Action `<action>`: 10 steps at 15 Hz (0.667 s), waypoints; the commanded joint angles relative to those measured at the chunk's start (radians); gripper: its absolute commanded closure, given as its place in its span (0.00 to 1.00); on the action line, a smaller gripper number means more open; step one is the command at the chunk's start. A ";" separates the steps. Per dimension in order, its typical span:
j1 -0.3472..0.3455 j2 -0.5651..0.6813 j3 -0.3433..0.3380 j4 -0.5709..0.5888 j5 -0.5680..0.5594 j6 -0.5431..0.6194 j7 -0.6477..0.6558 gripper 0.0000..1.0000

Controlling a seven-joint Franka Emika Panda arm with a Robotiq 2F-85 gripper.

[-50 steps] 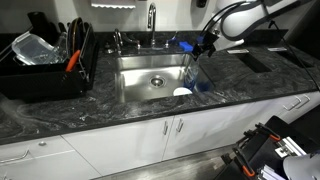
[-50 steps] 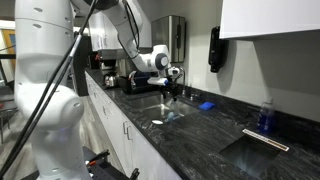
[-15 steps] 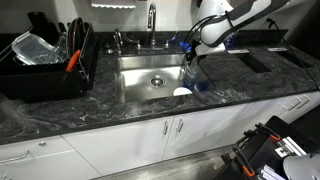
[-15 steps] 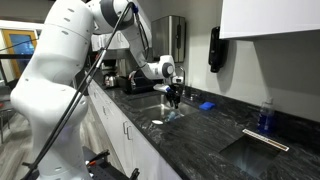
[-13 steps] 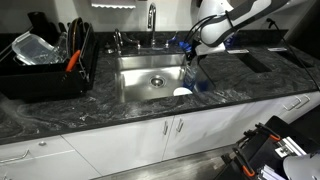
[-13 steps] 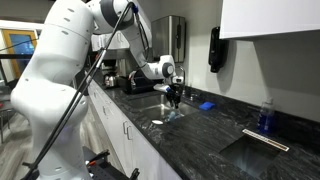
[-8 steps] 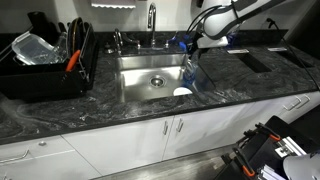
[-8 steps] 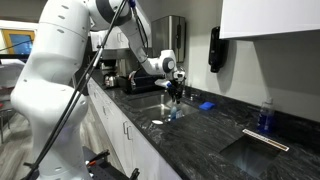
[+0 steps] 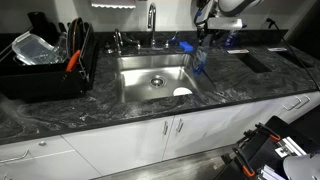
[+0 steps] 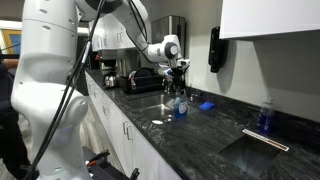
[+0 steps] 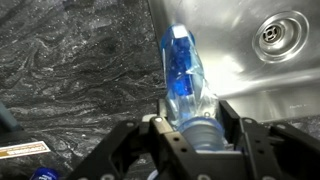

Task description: Remove the dishwashing liquid from the sink and place it on the right side of the countertop

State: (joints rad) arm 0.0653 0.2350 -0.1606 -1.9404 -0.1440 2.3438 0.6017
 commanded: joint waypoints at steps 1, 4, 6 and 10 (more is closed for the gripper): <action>-0.034 -0.063 -0.002 0.017 0.013 -0.070 0.062 0.73; -0.055 -0.089 -0.001 0.025 0.007 -0.091 0.135 0.73; -0.069 -0.108 0.000 0.022 0.003 -0.096 0.175 0.73; -0.088 -0.139 -0.001 -0.011 -0.021 -0.073 0.240 0.73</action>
State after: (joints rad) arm -0.0045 0.1347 -0.1671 -1.9250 -0.1471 2.2745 0.7996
